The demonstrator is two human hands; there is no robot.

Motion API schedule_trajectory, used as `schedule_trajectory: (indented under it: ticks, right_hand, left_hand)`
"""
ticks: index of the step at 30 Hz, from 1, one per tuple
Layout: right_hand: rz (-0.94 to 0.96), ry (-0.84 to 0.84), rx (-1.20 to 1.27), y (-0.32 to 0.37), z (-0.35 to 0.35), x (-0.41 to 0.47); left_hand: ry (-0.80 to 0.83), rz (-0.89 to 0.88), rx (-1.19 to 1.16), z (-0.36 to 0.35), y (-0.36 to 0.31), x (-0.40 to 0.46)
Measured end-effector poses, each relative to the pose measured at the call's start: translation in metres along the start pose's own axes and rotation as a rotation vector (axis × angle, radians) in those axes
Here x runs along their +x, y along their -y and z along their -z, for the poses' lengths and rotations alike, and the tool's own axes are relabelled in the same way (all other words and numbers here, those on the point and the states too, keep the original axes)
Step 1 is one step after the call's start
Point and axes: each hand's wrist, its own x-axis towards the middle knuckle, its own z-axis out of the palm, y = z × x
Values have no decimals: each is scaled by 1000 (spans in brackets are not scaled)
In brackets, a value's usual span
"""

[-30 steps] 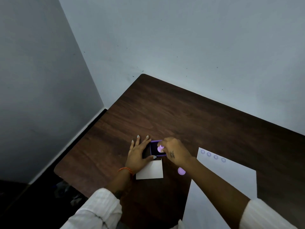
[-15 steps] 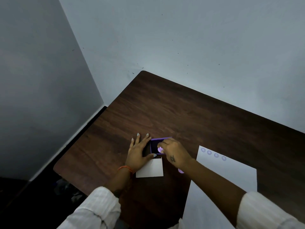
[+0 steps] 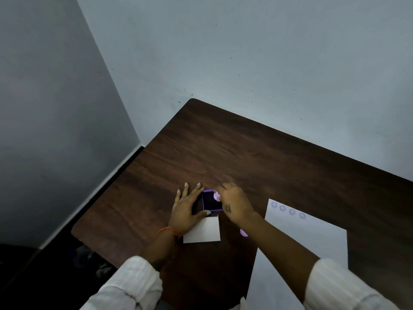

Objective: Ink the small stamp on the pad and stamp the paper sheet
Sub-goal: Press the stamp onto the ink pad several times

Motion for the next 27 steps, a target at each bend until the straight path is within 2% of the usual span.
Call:
schedule_trajectory:
  ticks: [7, 11, 18, 20, 27]
  right_hand:
    - [3, 117, -27, -6, 11, 18]
    - [-2, 51, -113, 4, -3, 1]
    - [-169, 12, 327, -11, 26, 7]
    - [-175, 1, 312, -14, 24, -2]
    - [-58, 123, 96, -17, 1, -11]
  left_hand:
    - [-16, -14, -9, -1, 2, 0]
    - [-17, -22, -8, -1, 1, 0]
    - [9, 5, -5, 2, -3, -1]
    - [6, 5, -3, 2, -3, 0]
    - [3, 6, 11, -1, 1, 0]
